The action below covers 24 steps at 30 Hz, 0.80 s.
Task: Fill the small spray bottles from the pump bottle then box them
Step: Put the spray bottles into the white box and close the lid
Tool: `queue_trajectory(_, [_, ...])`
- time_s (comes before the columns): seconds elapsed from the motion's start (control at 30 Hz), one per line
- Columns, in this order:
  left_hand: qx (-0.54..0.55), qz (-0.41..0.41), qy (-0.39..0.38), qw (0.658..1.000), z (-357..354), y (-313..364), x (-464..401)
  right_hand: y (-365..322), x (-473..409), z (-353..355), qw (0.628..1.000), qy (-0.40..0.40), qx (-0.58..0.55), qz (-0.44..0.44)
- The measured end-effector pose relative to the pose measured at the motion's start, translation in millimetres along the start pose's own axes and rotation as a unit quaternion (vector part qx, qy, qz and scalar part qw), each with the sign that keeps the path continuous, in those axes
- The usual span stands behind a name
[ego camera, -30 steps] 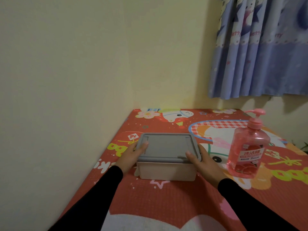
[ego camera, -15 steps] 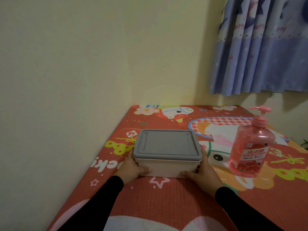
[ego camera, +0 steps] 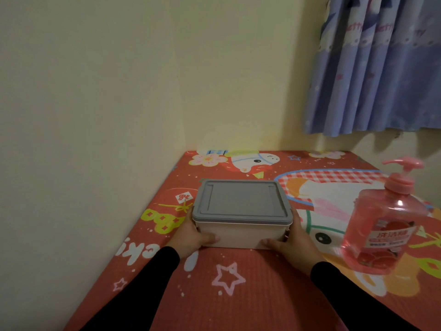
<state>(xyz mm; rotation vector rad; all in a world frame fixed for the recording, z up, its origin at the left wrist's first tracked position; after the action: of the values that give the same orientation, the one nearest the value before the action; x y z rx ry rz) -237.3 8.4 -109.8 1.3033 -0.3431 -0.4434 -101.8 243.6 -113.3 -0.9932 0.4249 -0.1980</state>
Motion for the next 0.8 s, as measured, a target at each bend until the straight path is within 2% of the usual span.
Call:
queue_trajectory(0.47, [-0.019, 0.002, 0.007, 1.0, 0.3, -3.4, -78.9, 28.5, -72.8, -1.3, 1.0, 0.007, 0.009, -0.009])
queue_trajectory(0.63, [-0.036, 0.016, 0.006, 0.999, 1.6, -5.6, -98.0, 33.5, -89.0, -3.1, 0.999, 0.008, -0.031, -0.004])
queue_trajectory(0.8, [-0.064, 0.03, 0.004, 0.998, 3.4, -9.8, -104.4, 32.1, -93.9, -3.1, 1.0, -0.001, -0.013, 0.001])
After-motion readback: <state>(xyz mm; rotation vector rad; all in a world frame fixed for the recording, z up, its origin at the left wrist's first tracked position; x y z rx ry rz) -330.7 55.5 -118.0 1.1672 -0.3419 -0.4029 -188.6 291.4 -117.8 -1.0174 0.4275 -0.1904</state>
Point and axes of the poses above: each hand's wrist, its own x-axis away from the middle knuckle, its own z-axis out of the back of the hand, y = z × x, the point moved 3 cm from there along -x, towards the middle knuckle, and after that the axes turned 7 degrees about z, right-handed, at the moved point
